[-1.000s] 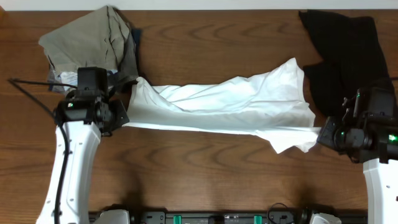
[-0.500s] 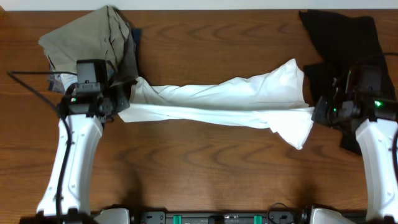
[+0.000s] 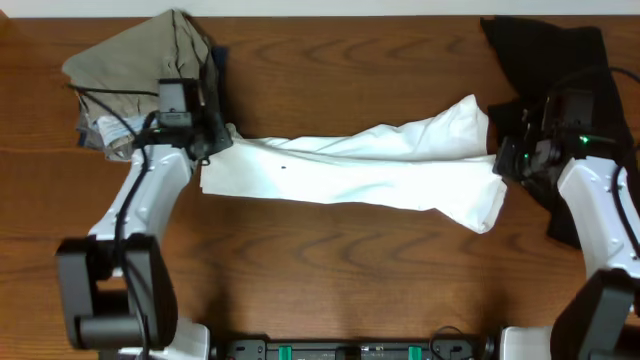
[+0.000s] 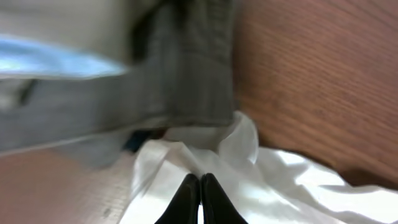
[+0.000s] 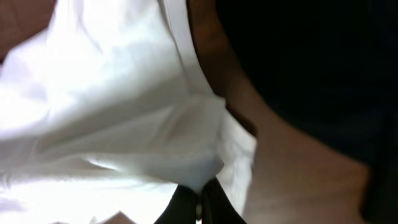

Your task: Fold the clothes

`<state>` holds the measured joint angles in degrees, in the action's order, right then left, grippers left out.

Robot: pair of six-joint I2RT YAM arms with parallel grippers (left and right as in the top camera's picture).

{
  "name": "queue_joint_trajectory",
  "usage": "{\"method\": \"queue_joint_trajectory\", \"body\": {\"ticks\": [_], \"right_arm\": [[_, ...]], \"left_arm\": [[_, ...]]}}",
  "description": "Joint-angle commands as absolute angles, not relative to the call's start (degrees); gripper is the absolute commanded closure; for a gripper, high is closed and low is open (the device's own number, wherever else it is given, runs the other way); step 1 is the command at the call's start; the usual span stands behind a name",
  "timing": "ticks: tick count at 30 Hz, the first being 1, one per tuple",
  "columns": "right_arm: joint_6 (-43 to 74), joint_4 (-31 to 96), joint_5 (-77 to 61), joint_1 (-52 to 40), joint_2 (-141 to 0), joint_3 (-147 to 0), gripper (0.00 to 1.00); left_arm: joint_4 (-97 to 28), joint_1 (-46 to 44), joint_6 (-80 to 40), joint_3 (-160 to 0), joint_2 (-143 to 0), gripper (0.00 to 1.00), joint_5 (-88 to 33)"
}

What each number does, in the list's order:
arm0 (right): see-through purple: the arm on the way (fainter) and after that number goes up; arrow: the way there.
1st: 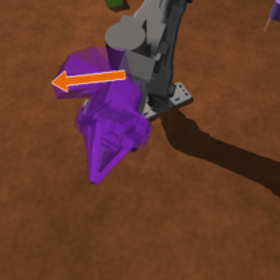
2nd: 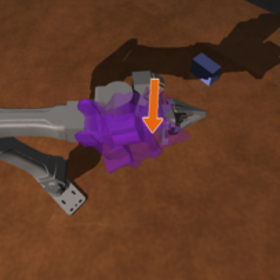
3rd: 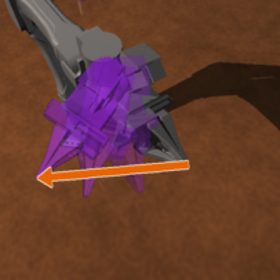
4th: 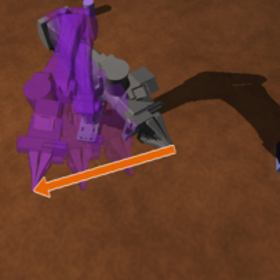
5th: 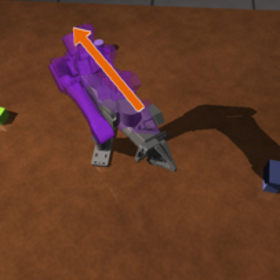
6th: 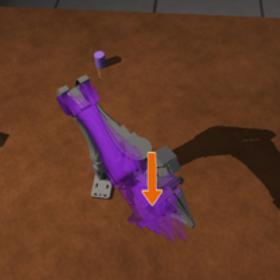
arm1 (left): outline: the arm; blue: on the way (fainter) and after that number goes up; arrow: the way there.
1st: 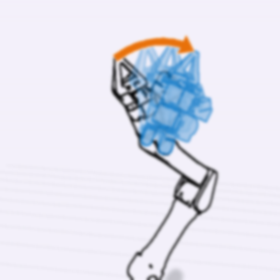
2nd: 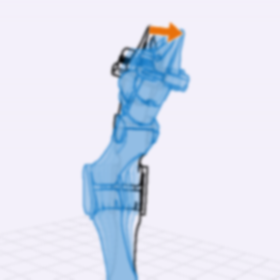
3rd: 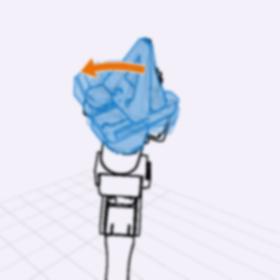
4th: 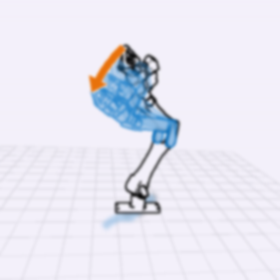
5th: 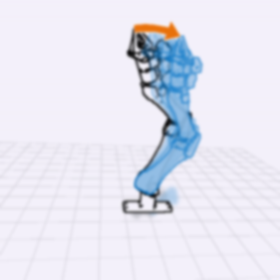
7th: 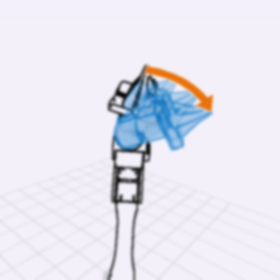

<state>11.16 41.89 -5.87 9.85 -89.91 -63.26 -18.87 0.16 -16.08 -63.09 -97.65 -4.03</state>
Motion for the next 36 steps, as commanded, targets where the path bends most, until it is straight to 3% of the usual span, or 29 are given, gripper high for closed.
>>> {"method": "queue_joint_trajectory", "body": {"ticks": [1, 11, 12, 13, 14, 15, 17, 20, 24, 27, 36], "right_arm": [[10.22, 39.05, -7.35, 10.04, -92.05, -64.45, 0.99], [10.2, 31.46, -7.97, 10.04, -98.65, -64.45, 0.98], [10.17, 30.85, -7.97, 10.07, -98.94, -64.45, 0.91], [9.91, 30.09, -7.97, 10.07, -99.24, -64.45, 0.75], [9.56, 29.52, -7.97, 10.09, -99.29, -64.45, 0.56], [9.47, 28.97, -7.97, 10.09, -99.24, -64.49, 0.4], [9.32, 29.12, -7.99, 10.11, -98.8, -65.25, 0.28], [9.3, 32.53, -9.82, 10.11, -97.49, -68.45, 0.27], [6.52, 40.99, -11.25, 9.98, -95.53, -75.4, 0.26], [3.73, 46.3, -11.2, 9.23, -94.76, -79.37, 0.25], [2.02, 50.04, -10.96, 4.75, -94.74, -81.1, 0.25]], "left_arm": [[-17.43, -0.51, -15.11, -64.03, -100.18, 0.94, -4.27], [-16.93, -0.58, -15.11, -64.03, -102.67, 0.94, -0.8], [-16.93, -0.58, -15.09, -64.03, -102.67, 0.94, -0.78], [-16.82, -0.56, -15.09, -64.03, -102.67, 0.92, -0.78], [-16.78, -0.56, -15.09, -64.03, -102.67, 0.83, -0.73], [-16.8, -0.56, -15.03, -64.03, -102.67, 0.68, -0.56], [-16.86, -0.56, -13.45, -64.03, -102.63, 0.51, -0.58], [-18.44, -0.4, -12.73, -64.07, -102.1, 0.36, -0.69], [-22.33, -0.16, -11.44, -64.12, -101.21, 0.28, -3.03], [-25.1, -0.08, -7.42, -64.1, -101.47, 0.26, -8.91], [-26.96, 1.52, -0.36, -64.1, -102.78, 0.22, -9.45]]}}
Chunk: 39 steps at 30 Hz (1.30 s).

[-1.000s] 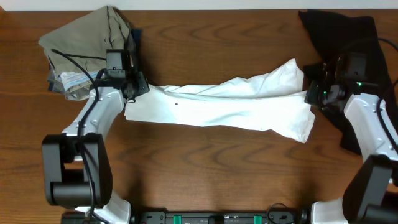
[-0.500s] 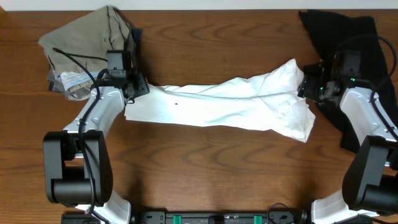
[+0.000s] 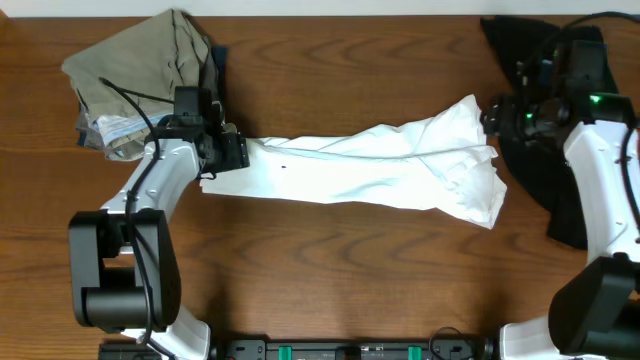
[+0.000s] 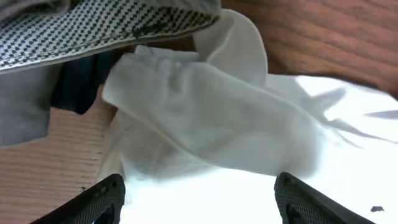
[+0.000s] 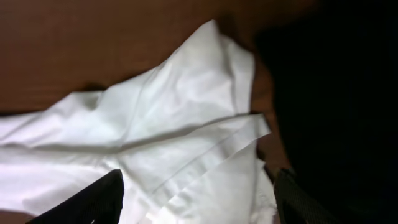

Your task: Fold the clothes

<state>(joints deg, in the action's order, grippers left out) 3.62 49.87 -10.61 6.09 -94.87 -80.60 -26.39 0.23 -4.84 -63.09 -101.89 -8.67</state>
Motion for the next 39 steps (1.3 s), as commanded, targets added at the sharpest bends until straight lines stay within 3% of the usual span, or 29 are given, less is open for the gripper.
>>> {"method": "queue_joint_trajectory", "body": {"ticks": [1, 6, 11, 23, 27, 29, 35, 39], "right_arm": [[2.02, 50.04, -10.94, 4.45, -94.74, -81.1, 0.25], [2.02, 50.06, -10.96, 3.11, -94.74, -81.1, 0.25], [2.04, 49.76, -10.96, 2.37, -94.74, -81.1, 0.25], [2.04, 49.95, -10.96, 2.22, -94.74, -81.1, 0.25], [2.04, 49.91, -10.96, 2.22, -94.74, -81.1, 0.25], [2.07, 49.89, -10.98, 2.22, -94.74, -81.1, 0.25], [2.07, 49.91, -11.0, 2.17, -94.74, -81.1, 0.25], [2.07, 50.11, -12.12, 2.15, -94.74, -81.1, 0.25]], "left_arm": [[-26.98, 2.13, 0.56, -64.07, -102.78, 0.22, -9.43], [-26.33, 6.35, 3.77, -64.03, -102.94, 0.21, -10.22], [-24.69, 9.23, 10.57, -64.03, -104.38, 0.22, -18.68], [-22.37, 9.47, 14.96, -64.05, -111.9, 0.22, -24.82], [-22.11, 9.34, 14.98, -64.05, -112.09, 0.25, -33.34], [-22.0, 9.17, 14.98, -64.03, -112.09, 0.32, -35.94], [-22.85, 9.13, 14.17, -64.05, -112.07, 0.9, -36.88], [-23.11, 10.5, 10.28, -64.1, -110.96, 0.94, -36.84]]}}
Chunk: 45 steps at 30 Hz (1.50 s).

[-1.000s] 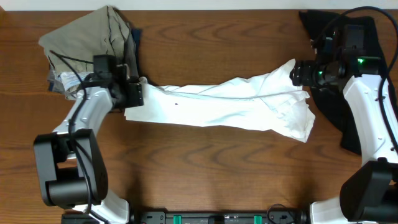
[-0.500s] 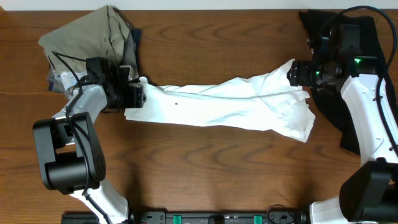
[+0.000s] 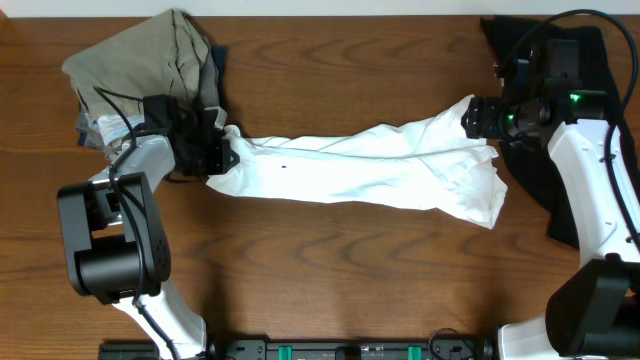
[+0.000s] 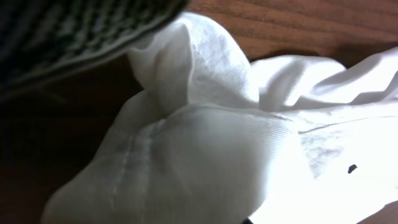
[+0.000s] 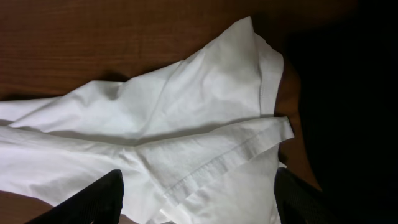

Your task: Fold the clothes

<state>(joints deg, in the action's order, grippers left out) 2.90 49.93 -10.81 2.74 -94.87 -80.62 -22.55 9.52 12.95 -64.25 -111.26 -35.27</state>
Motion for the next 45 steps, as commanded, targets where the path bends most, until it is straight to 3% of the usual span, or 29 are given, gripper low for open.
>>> {"method": "queue_joint_trajectory", "body": {"ticks": [1, 6, 8, 10, 13, 15, 33, 45], "right_arm": [[2.07, 50.13, -12.73, 2.15, -94.74, -81.1, 0.25], [2.02, 50.02, -13.72, 1.78, -94.83, -80.93, 0.27], [2.04, 49.89, -13.85, 1.54, -94.87, -80.73, 0.34], [2.04, 49.89, -13.98, 1.02, -95.29, -80.66, 0.46], [2.04, 49.71, -15.27, -0.19, -96.77, -80.6, 0.86], [2.07, 49.36, -16.82, -1.19, -98.17, -80.49, 0.99], [2.28, 44.49, -27.2, -3.33, -118.37, -80.49, 0.99], [2.74, 43.07, -27.31, -3.33, -119.11, -80.49, 0.98]], "left_arm": [[-23.53, 10.85, 9.72, -64.12, -110.21, 0.94, -36.84], [-27.18, 11.22, 9.1, -64.12, -103.39, 0.94, -34.94], [-28.75, 11.22, 8.47, -64.12, -99.59, 0.94, -33.87], [-30.0, 11.25, 8.27, -64.12, -96.2, 0.94, -33.12], [-32.34, 11.22, 8.19, -64.12, -91.29, 0.94, -30.57], [-33.65, 11.25, 7.97, -64.12, -89.19, 0.94, -29.93], [-40.05, 10.48, 7.81, -70.19, -87.42, 0.94, -25.87], [-35.46, -3.62, 5.37, -70.41, -88.03, 0.94, -25.82]]}}
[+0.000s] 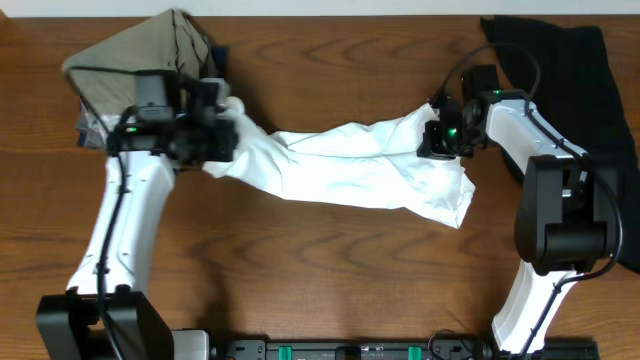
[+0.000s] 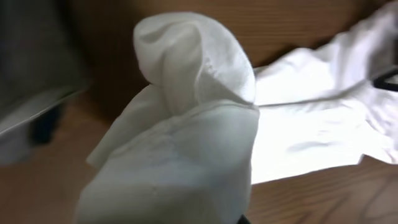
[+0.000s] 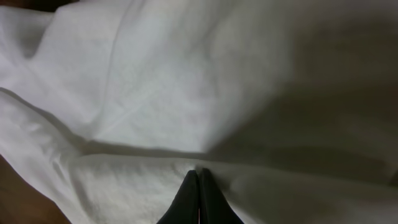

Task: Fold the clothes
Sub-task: 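Fold the T-shirt's left end toward the right gripper with the left gripper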

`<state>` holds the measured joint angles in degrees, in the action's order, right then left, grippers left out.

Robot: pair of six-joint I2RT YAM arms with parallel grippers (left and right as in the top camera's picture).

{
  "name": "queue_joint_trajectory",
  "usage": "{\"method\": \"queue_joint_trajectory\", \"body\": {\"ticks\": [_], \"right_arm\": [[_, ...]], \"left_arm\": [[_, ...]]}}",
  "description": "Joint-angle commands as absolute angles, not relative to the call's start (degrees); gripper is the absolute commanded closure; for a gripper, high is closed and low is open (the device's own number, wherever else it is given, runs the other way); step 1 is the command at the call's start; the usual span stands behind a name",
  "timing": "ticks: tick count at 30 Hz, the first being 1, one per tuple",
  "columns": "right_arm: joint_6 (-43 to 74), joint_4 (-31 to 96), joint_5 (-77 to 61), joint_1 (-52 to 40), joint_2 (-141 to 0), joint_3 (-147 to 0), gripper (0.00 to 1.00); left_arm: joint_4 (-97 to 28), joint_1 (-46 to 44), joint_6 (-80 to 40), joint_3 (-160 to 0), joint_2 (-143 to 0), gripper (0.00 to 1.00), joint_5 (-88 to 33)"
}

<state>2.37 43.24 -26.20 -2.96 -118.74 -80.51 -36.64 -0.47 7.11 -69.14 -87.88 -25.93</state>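
A long white garment lies stretched across the middle of the table. My left gripper is shut on its bunched left end, which is raised off the wood. In the left wrist view that bunch of white garment hides the fingers almost fully. My right gripper is shut on the cloth near its right end. Its dark fingertips are pressed together in a fold of white garment. The loose lower right corner lies flat.
A khaki garment is heaped at the back left, with a pale patterned cloth under its edge, close behind my left arm. A black garment covers the back right corner and the right edge. Bare wood runs along the front.
The right gripper was open above the garment's upper right corner; now it is shut on the cloth further left. The left gripper has raised the left end. The garment's right end sits further left.
At first both grippers were shut on the ends of the stretched white garment. Then both stood open, off the cloth. After that the left was in close at the bunched left end, the right still open above. Now both hold the garment again.
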Motion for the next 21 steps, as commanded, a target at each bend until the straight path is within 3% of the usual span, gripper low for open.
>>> {"method": "queue_joint_trajectory", "body": {"ticks": [1, 10, 20, 21], "right_arm": [[2.74, 43.03, -27.42, -3.33, -119.11, -80.49, 0.99], [3.81, 40.1, -34.33, -1.91, -117.67, -80.77, 0.99], [3.81, 39.99, -36.23, 2.85, -103.31, -83.81, 0.99], [3.81, 40.05, -36.07, 3.29, -101.6, -83.81, 0.99]], "left_arm": [[-34.44, -5.04, 5.17, -70.41, -88.4, 0.94, -25.85], [-26.3, -15.05, 2.15, -70.41, -95.39, 0.94, -25.89], [-18.44, -21.08, -0.34, -70.41, -101.67, 0.94, -25.89], [-18.0, -21.5, -0.34, -70.41, -102.1, 0.88, -25.87]]}}
